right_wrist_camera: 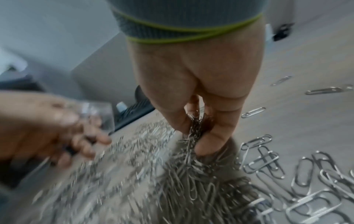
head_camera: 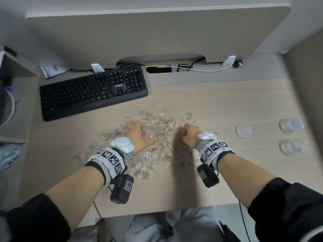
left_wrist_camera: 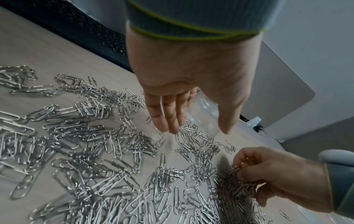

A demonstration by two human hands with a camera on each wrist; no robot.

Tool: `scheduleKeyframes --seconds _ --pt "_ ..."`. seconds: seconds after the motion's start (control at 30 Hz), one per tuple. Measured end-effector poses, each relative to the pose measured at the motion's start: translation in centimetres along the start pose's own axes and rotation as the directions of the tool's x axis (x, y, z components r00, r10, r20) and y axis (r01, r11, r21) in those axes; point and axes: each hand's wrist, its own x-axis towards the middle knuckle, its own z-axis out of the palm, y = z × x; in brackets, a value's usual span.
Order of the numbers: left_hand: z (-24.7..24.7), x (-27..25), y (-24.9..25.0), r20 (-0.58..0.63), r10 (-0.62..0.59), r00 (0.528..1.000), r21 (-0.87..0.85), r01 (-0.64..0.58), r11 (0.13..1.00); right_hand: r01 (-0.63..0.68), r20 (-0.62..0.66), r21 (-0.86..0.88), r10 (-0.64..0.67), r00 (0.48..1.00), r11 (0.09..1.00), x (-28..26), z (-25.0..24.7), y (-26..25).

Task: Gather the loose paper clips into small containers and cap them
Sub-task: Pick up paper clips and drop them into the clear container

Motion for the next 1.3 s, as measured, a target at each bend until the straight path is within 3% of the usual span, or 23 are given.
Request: scheduleKeyframes --seconds 0.07,0.17,0.33,0.43,0.53,0.67,0.8,1.1,1.3 --pt "0.3 -0.1 0.2 0.001 -0.006 1.0 0.015 0.006 1.0 -0.042 -0.029 0.225 0.05 0.998 0.973 -0.2 -0.7 0.4" --pt "1.1 -0.1 1.0 0.0 0.011 1.0 -0.003 -0.011 1.0 -0.034 -0.008 0.552 0.046 0.999 0.833 -1.0 -2.3 0.5" --pt "2.4 0.0 3.1 0.039 0.091 0.995 -0.023 -0.09 0.996 0.118 -0.082 0.735 -0.085 0.993 0.668 -2.4 -5.1 -0.9" --pt "3.1 -0.1 4.1 0.019 0.108 0.994 -0.027 -0.107 0.994 0.208 -0.15 0.736 -0.144 0.978 0.644 -3.1 -6.3 -2.0" --pt "3.5 -0.3 5.3 -0.014 0.093 0.996 -0.059 -0.094 0.994 0.29 -0.202 0.667 -0.208 0.957 0.687 -3.7 -6.5 -3.0" --pt "3.4 -0.4 6.6 0.004 0.08 0.997 -0.135 -0.079 0.988 0.437 -0.255 0.303 -0.37 0.893 0.847 -4.6 -6.5 -3.6" --pt "3.3 0.0 7.4 -0.018 0.07 0.997 -0.161 -0.072 0.984 0.491 -0.226 0.096 -0.461 0.858 0.866 -5.2 -6.9 -3.4" --pt "3.7 -0.3 8.6 -0.095 0.066 0.993 -0.177 -0.082 0.981 0.515 -0.195 0.279 -0.478 0.857 0.81 -5.2 -7.6 -1.5" --pt "4.2 -0.4 9.6 -0.09 0.124 0.988 -0.137 -0.135 0.981 0.505 -0.17 0.491 -0.49 0.855 0.71 -5.5 -7.9 -1.4"
